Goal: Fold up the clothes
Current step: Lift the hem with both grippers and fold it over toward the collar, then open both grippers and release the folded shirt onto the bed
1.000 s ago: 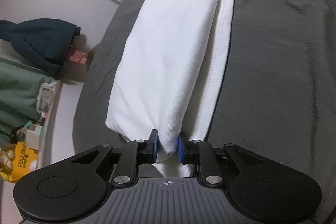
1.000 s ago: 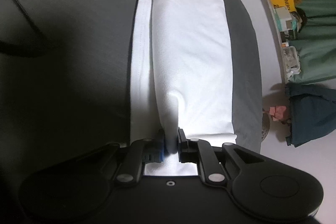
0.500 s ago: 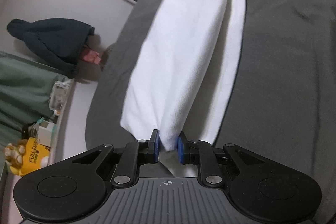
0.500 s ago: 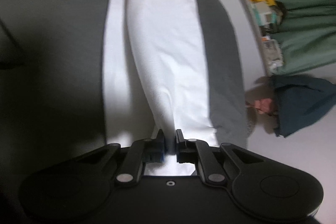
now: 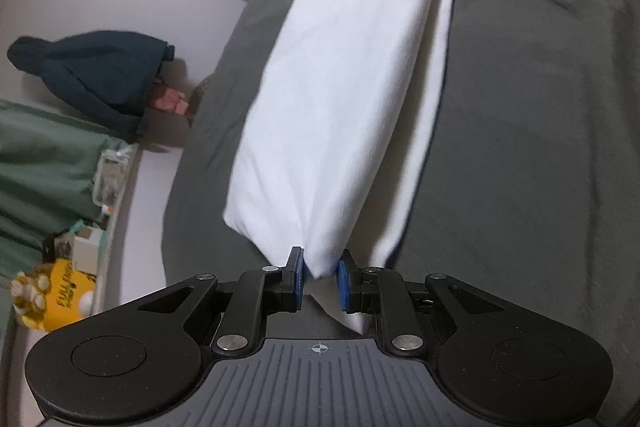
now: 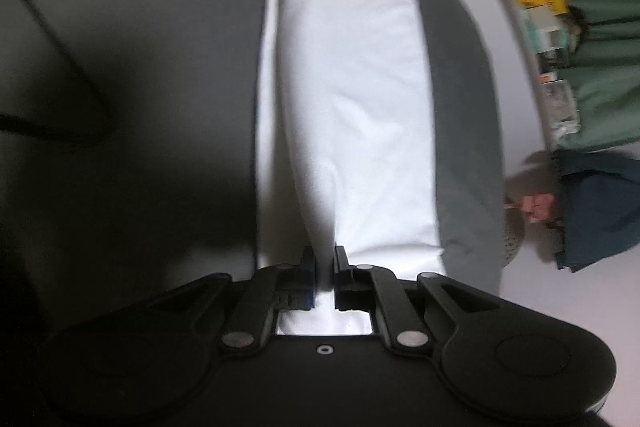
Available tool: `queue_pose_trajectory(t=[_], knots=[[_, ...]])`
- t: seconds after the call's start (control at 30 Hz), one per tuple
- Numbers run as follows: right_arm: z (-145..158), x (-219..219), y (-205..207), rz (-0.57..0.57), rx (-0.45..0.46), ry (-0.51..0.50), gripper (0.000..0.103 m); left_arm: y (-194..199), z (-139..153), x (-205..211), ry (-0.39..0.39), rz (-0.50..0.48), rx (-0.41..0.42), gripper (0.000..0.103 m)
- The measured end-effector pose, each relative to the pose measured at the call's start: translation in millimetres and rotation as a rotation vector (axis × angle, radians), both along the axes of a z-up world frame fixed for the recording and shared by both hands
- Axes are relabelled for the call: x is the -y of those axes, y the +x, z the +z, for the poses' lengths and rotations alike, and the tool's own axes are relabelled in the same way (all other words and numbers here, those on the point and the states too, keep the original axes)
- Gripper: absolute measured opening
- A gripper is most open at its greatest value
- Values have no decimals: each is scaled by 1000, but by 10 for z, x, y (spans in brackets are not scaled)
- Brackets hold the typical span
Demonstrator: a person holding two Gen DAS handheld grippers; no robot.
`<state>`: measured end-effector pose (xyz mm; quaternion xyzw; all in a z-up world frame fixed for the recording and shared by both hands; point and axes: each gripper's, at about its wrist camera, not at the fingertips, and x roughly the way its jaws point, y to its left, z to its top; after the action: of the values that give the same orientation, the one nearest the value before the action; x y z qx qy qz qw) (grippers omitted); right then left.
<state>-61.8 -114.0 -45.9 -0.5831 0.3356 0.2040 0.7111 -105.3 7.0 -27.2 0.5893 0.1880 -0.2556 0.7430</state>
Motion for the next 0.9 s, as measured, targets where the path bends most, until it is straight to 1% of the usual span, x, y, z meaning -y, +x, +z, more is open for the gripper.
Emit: queue_pose_trajectory(t=[0.07,0.13,0.17,0.23,0.27,0.3,0.33,0.37,0.4,0.43,0.47,0.53,0.57,0.6,0.63,0.67,0.73,0.8,0.87,0.9], knots=[[-59,-5,28,-10,-18,12,9,29,-20,-35,-18,35,-18,18],[-89,-12,33,-24,-18,31,16,68,-9,-57,-47,60,-29,18],[-83,-10,31,-32,-17,42,16,79,10,-56,-64,64,-31,18],[-5,17,36,-56,-25,72,24,93,41,-38,-85,67,-30,19],[72,48,50,-78,-36,104,28,102,54,-29,-95,71,-30,19],[164,87,65,-105,-44,148,37,103,72,-31,-108,73,-34,28],[269,135,84,-133,-47,200,42,104,103,-40,-127,72,-34,42],[395,203,110,-167,-44,270,43,100,139,-50,-149,71,-30,51],[522,287,144,-212,-46,355,43,87,190,-67,-180,69,-16,71],[660,399,192,-264,-54,458,43,87,264,-89,-221,69,0,87],[789,519,238,-314,-55,564,43,93,359,-118,-269,67,9,91],[976,822,357,-430,-31,793,46,104,548,-175,-367,62,29,91],[1022,966,427,-503,-11,900,47,132,637,-192,-419,63,24,91],[1051,1116,510,-581,10,1002,50,221,711,-179,-483,74,-18,91],[1030,1273,627,-669,25,1087,51,309,785,-167,-546,85,-61,91],[969,1406,755,-760,25,1148,51,397,858,-154,-609,96,-104,91],[794,1592,987,-933,15,1225,50,593,985,-112,-723,125,-192,91],[614,1680,1153,-1052,-1,1276,48,884,927,45,-742,198,-280,91],[462,1723,1239,-1110,-22,1355,43,1109,831,158,-760,252,-351,91],[396,1734,1251,-1131,-25,1374,32,1202,781,194,-776,275,-384,91]])
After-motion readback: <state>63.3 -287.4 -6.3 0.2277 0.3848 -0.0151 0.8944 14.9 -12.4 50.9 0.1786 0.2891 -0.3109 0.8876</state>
